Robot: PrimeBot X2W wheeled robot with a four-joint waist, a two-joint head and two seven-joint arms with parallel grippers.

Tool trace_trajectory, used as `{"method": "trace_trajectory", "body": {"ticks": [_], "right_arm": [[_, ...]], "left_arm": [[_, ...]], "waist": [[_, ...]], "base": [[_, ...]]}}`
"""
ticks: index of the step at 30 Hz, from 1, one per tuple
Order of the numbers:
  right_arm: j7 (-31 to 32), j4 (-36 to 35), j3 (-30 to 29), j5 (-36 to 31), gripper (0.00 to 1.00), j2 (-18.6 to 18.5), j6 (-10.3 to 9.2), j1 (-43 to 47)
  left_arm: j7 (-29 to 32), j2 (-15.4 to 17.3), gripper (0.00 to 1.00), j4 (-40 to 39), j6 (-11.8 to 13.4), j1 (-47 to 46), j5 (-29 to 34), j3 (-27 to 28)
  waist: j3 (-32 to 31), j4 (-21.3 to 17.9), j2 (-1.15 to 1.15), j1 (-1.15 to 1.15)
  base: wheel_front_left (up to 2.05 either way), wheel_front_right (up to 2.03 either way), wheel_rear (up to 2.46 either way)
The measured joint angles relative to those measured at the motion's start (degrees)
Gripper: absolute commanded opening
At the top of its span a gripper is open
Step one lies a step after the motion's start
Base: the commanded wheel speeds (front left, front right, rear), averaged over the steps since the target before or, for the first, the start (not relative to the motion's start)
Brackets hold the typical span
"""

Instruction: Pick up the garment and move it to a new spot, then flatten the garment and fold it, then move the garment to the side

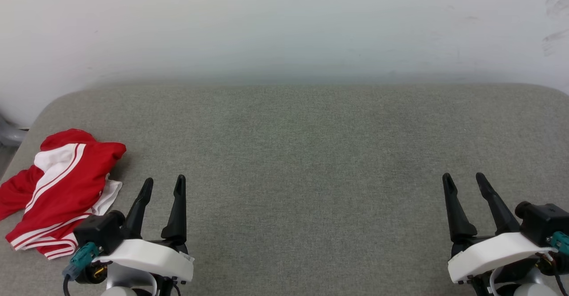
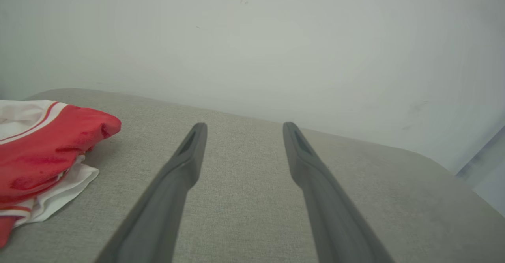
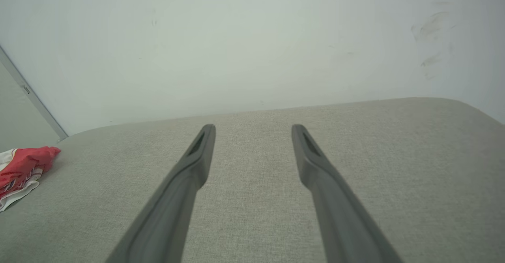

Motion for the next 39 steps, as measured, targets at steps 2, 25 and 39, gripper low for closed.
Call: {"method": "trace_trajectory", "body": {"ticks": [2, 25, 39], "right_arm": [[0.10, -0.15, -0.08, -1.13, 1.00, 0.00, 0.00, 0.04], [-0.67, -1.97, -1.05, -10.06, 1.00, -0.01, 0.01, 1.15], [-1.67, -3.61, 0.20, -12.41, 1.00, -0.03, 0.01, 1.21]], "left_arm": [[-0.35, 0.04, 1.00, 0.09, 0.10, 0.00, 1.08, -0.20], [-3.18, -0.03, 1.00, 1.22, -0.43, -0.13, 9.42, -1.03], [-4.68, -0.68, 1.00, 2.49, -0.75, -1.94, 13.71, 0.47]], "waist": [[-0.03, 0.06, 0.00, 0.00], [0.17, 0.94, 0.00, 0.00], [0.35, 8.27, 0.00, 0.00]], "base": [[0.00, 0.00, 0.00], [0.00, 0.00, 0.00], [0.00, 0.00, 0.00]]}}
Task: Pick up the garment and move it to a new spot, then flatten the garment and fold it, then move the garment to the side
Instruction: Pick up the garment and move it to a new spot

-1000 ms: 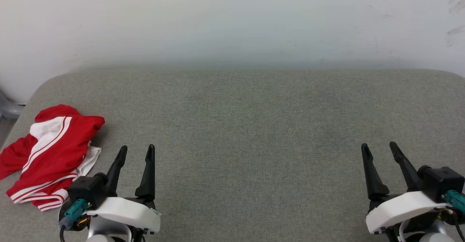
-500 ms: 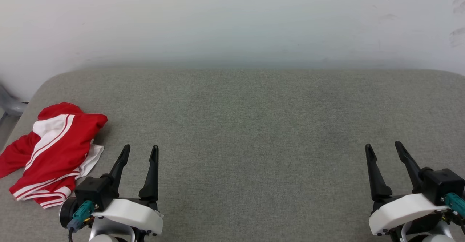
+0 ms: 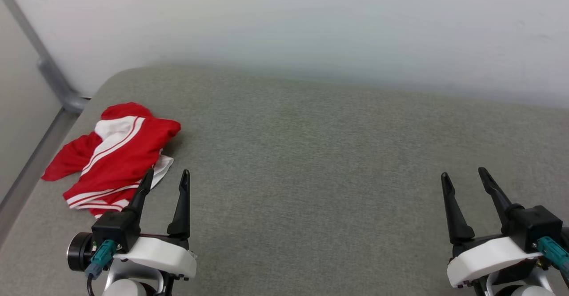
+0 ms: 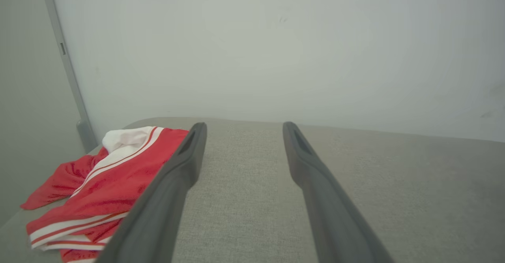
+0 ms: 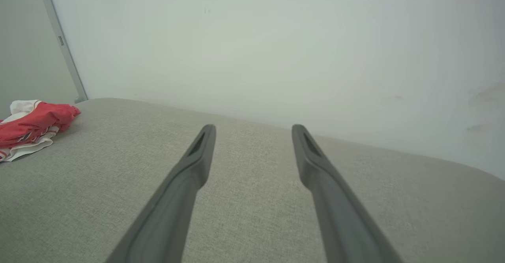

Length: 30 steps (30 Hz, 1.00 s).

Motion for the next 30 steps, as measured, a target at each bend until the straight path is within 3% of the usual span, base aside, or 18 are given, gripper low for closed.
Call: {"method": "trace_trajectory", "body": {"ticks": [9, 19, 23, 30], "right_arm": [[-0.88, -0.18, 1.25, -1.89, 1.00, -0.01, 0.00, -0.03], [-1.36, 0.76, 2.01, -0.98, 1.00, -0.01, 0.01, -0.12], [-1.35, 1.14, 2.42, -1.03, 1.00, -0.01, 0.01, -0.81], [-1.04, 1.58, 2.90, -1.49, 1.00, -0.01, 0.01, -2.43]], "left_arm": [[-0.79, -0.08, 1.00, 0.12, -0.10, -0.19, 3.63, 1.59], [-0.93, -0.51, 1.00, 0.48, -0.19, -0.20, 3.07, 3.22], [-0.93, -0.60, 1.00, 0.44, -0.24, -0.20, 2.64, 3.60], [-0.93, -0.83, 1.00, 0.42, -0.25, -1.16, 1.99, 4.49]], "waist": [[-0.17, 9.02, 0.00, 0.00], [-0.36, 18.28, 0.00, 0.00], [-0.23, 20.49, 0.00, 0.00], [1.04, 21.00, 0.00, 0.00]], "base": [[0.00, 0.00, 0.00], [0.00, 0.00, 0.00], [0.00, 0.00, 0.00], [0.00, 0.00, 0.00]]}}
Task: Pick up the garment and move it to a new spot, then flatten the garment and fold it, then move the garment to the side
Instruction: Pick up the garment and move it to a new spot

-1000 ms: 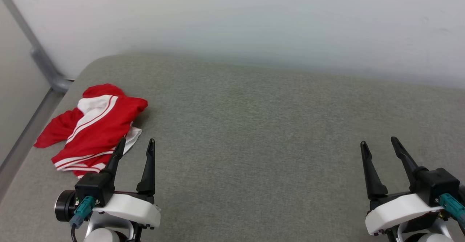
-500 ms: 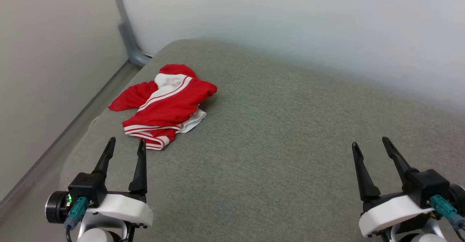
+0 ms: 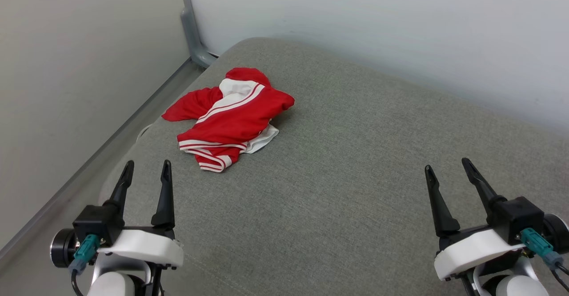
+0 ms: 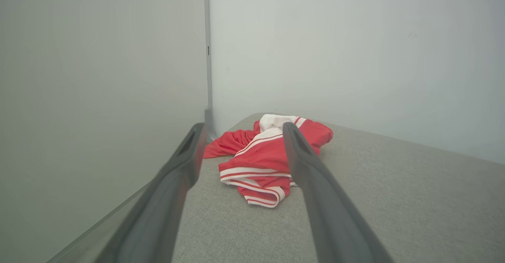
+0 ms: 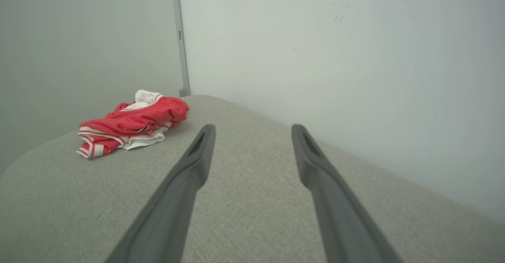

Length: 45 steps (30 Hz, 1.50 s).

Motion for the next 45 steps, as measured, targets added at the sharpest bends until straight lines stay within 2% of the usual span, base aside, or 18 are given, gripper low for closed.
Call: {"method": "trace_trajectory", "body": {"ticks": [7, 14, 18, 25, 28, 32, 35, 44, 45], "right_arm": [[0.97, -1.10, -0.79, -1.07, 1.00, -0.01, -0.01, -0.29], [3.42, -4.03, -0.54, -3.63, 1.00, 0.00, 0.00, -2.34], [4.63, -5.81, -0.36, -4.85, 1.00, 0.00, 0.00, -4.08], [6.61, -8.98, 0.86, -7.45, 1.00, 0.00, 0.00, -8.00], [7.11, -9.78, 1.40, -7.87, 1.00, 0.00, 0.00, -9.59], [7.19, -10.56, 1.51, -8.32, 1.00, -0.01, 0.00, -11.28], [7.06, -10.61, 1.25, -8.27, 1.00, -0.01, 0.00, -12.06], [6.24, -10.44, 0.92, -8.27, 1.00, -0.01, 0.00, -13.04], [6.24, -10.45, 0.91, -8.27, 1.00, -0.01, 0.00, -13.21]], "left_arm": [[0.00, 0.75, 1.00, 2.43, -0.01, -5.97, -3.27, -1.52], [0.00, 4.31, 1.00, 8.51, -0.01, -17.07, -9.88, -3.60], [1.48, 7.72, 1.00, 13.46, -0.01, -24.78, -14.97, -5.47], [16.10, 15.28, 1.00, 22.34, -0.02, -37.05, -28.10, -8.51], [22.98, 18.85, 1.00, 26.28, -0.02, -40.55, -32.20, -9.23], [31.82, 22.08, 1.00, 31.87, -0.09, -44.06, -36.20, -10.20], [37.76, 23.72, 1.00, 36.35, -0.09, -45.88, -38.01, -10.48], [50.59, 25.48, 1.00, 45.15, -0.14, -48.82, -41.29, -12.37], [51.28, 25.49, 0.75, 45.70, -0.14, -49.04, -42.00, -12.22]], "waist": [[1.90, -0.01, 0.00, 0.00], [5.87, -2.03, 0.00, 0.00], [9.15, -3.82, 0.00, 0.01], [15.95, -7.85, 0.00, 0.01], [19.12, -9.87, 0.00, 0.01], [23.37, -12.57, 0.00, 0.01], [26.24, -14.54, 0.00, 0.01], [31.76, -18.54, 0.00, 0.00], [31.97, -18.72, 0.00, 0.00]], "base": [[0.00, 0.00, 0.00], [0.00, 0.00, 0.00], [0.00, 0.00, 0.00], [0.00, 0.00, 0.00], [0.00, 0.00, 0.00], [0.00, 0.00, 0.00], [0.00, 0.00, 0.00], [0.00, 0.00, 0.00], [0.00, 0.00, 0.00]]}}
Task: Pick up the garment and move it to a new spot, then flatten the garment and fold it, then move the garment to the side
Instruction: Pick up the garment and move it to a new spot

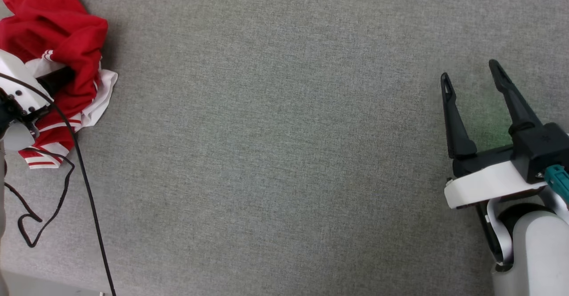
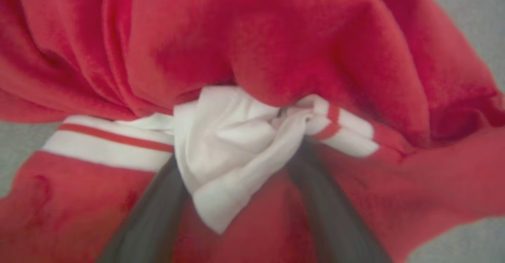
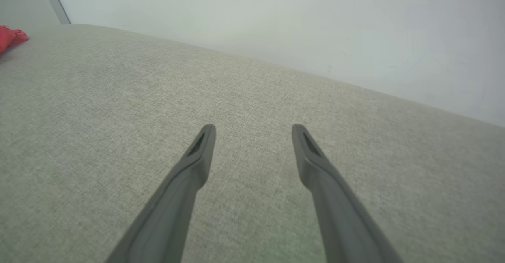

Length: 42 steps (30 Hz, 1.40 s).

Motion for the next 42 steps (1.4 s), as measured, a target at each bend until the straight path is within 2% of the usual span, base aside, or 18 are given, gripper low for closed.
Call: {"method": "trace_trajectory", "body": {"ticks": [2, 7, 12, 17, 25, 31, 36, 42], "right_arm": [[0.02, -0.04, -0.09, -0.02, 1.00, 0.00, 0.00, -0.42], [-0.11, 0.41, -0.35, -0.33, 1.00, 0.00, 0.00, -0.79], [-0.92, 1.88, -0.58, 0.37, 1.00, 0.00, 0.00, -0.31], [-1.92, 3.60, -0.93, 2.07, 1.00, 0.00, 0.00, 1.47], [-3.38, 5.65, -2.12, 5.09, 1.00, 0.00, 0.00, 5.31], [-4.21, 6.43, -3.50, 7.11, 1.00, 0.00, 0.00, 8.49], [-4.20, 6.48, -4.08, 8.00, 1.00, -0.01, 0.00, 10.87], [-4.30, 6.44, -4.48, 9.33, 1.00, -0.02, 0.00, 11.78]], "left_arm": [[0.27, -0.02, 0.00, 0.57, 0.00, -0.24, -0.59, 0.03], [-5.91, -1.29, 0.00, 0.68, 0.01, 0.81, -0.20, -1.16], [-18.00, -2.49, 0.00, -0.21, 0.05, 2.81, 1.76, -2.86], [-31.08, -1.86, 0.00, -1.89, 0.04, 3.54, 4.36, -4.11], [-47.31, -1.49, 0.00, -5.13, 0.66, 5.02, 8.91, -5.52], [-50.37, -3.37, 0.00, -11.41, 2.03, 8.92, 10.22, -5.49], [-50.87, -5.47, 0.00, -20.14, 3.41, 13.83, 10.51, -5.80], [-48.13, -9.47, 0.00, -30.51, 4.58, 20.90, 9.82, -9.22]], "waist": [[0.15, -0.09, 0.00, 0.00], [-1.06, 0.26, 0.00, 0.00], [-4.31, 0.87, 0.00, 0.00], [-9.26, 1.54, 0.00, 0.00], [-18.04, 2.09, 0.00, 0.00], [-23.60, 1.25, 0.00, -0.01], [-26.24, -1.20, 0.00, -0.01], [-27.61, -5.36, 0.00, -0.01]], "base": [[0.00, 0.00, 0.00], [0.00, 0.00, 0.00], [0.00, 0.00, 0.00], [0.00, 0.00, 0.00], [0.00, 0.00, 0.00], [0.00, 0.00, 0.00], [0.00, 0.00, 0.00], [0.00, 0.00, 0.00]]}}
